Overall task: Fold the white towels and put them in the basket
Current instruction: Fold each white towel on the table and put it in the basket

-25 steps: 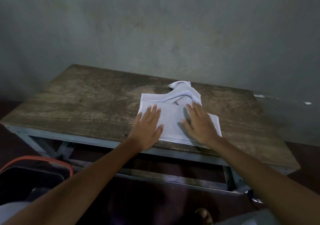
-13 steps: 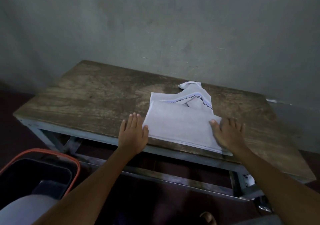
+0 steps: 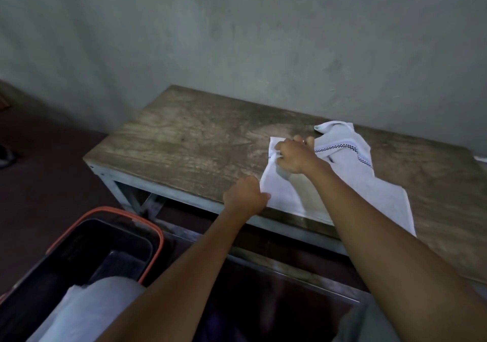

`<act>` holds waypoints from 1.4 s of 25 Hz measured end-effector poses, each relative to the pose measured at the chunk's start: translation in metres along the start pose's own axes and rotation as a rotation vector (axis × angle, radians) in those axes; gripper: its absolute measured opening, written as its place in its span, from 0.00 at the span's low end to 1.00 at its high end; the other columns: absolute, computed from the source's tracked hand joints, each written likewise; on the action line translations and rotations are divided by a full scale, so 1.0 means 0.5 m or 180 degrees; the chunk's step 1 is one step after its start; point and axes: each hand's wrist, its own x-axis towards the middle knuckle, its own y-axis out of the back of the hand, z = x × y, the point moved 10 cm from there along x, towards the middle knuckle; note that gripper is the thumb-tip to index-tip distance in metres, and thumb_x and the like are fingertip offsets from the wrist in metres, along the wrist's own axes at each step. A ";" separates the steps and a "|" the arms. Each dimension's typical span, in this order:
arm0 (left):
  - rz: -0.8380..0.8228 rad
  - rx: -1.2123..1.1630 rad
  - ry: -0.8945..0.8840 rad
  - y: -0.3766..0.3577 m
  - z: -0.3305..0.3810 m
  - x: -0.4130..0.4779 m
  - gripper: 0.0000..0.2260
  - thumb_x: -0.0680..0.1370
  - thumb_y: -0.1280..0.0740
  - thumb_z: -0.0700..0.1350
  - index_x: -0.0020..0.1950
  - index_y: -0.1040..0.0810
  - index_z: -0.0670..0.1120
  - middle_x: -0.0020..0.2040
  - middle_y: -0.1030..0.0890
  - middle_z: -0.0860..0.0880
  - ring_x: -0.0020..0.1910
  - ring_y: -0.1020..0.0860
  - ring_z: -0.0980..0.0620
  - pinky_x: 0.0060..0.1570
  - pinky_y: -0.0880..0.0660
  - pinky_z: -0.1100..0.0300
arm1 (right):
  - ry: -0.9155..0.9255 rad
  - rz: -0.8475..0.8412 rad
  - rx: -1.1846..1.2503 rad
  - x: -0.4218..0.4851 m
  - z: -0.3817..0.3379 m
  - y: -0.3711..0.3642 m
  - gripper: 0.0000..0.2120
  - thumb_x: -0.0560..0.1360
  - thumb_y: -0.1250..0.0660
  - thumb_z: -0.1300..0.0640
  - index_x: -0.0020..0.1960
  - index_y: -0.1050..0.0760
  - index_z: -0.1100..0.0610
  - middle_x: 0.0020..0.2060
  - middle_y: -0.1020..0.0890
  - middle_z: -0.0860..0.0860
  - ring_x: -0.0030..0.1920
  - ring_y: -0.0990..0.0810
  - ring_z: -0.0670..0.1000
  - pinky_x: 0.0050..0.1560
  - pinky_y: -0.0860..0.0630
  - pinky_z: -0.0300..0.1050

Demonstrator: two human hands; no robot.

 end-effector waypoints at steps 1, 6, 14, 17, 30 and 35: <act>-0.0093 -0.0049 0.0001 -0.001 0.002 0.004 0.20 0.77 0.36 0.54 0.59 0.28 0.39 0.59 0.25 0.42 0.57 0.25 0.42 0.55 0.28 0.51 | -0.0004 -0.0052 0.0032 -0.005 0.003 -0.003 0.13 0.76 0.43 0.56 0.55 0.23 0.51 0.50 0.23 0.50 0.62 0.35 0.54 0.49 0.44 0.51; -0.0240 -0.0497 0.0106 -0.003 -0.001 0.008 0.14 0.74 0.32 0.49 0.52 0.23 0.39 0.52 0.21 0.41 0.52 0.22 0.43 0.47 0.27 0.54 | -0.0122 0.0241 0.0664 -0.022 0.017 0.043 0.09 0.74 0.38 0.52 0.50 0.21 0.49 0.54 0.25 0.50 0.61 0.35 0.56 0.50 0.44 0.49; -0.0222 -0.1371 0.0296 -0.001 -0.008 -0.001 0.04 0.72 0.32 0.40 0.38 0.22 0.40 0.38 0.20 0.43 0.37 0.22 0.45 0.37 0.28 0.60 | -0.0163 0.0386 0.1875 -0.040 0.053 0.081 0.05 0.70 0.29 0.52 0.45 0.21 0.47 0.38 0.25 0.46 0.50 0.29 0.50 0.52 0.41 0.38; -0.0021 -0.1813 0.0462 0.007 -0.014 -0.003 0.13 0.72 0.31 0.41 0.30 0.31 0.46 0.31 0.28 0.47 0.29 0.30 0.52 0.27 0.33 0.65 | -0.0247 0.0497 0.2143 -0.051 0.070 0.095 0.05 0.69 0.29 0.55 0.44 0.21 0.49 0.36 0.23 0.46 0.43 0.26 0.47 0.46 0.39 0.31; 0.1336 -0.2188 -0.1786 0.026 0.298 -0.171 0.10 0.70 0.30 0.37 0.44 0.28 0.47 0.40 0.22 0.52 0.39 0.24 0.58 0.40 0.27 0.66 | -0.1181 0.0922 0.4042 -0.240 0.359 0.102 0.08 0.72 0.31 0.65 0.40 0.28 0.55 0.33 0.24 0.52 0.31 0.27 0.48 0.30 0.29 0.36; 0.1445 -0.0697 -0.2821 -0.114 0.461 -0.201 0.10 0.67 0.32 0.38 0.38 0.32 0.49 0.35 0.22 0.51 0.37 0.23 0.48 0.39 0.31 0.54 | -0.1647 0.1072 0.4035 -0.307 0.488 0.052 0.09 0.71 0.30 0.66 0.49 0.26 0.60 0.34 0.23 0.53 0.32 0.27 0.47 0.23 0.31 0.28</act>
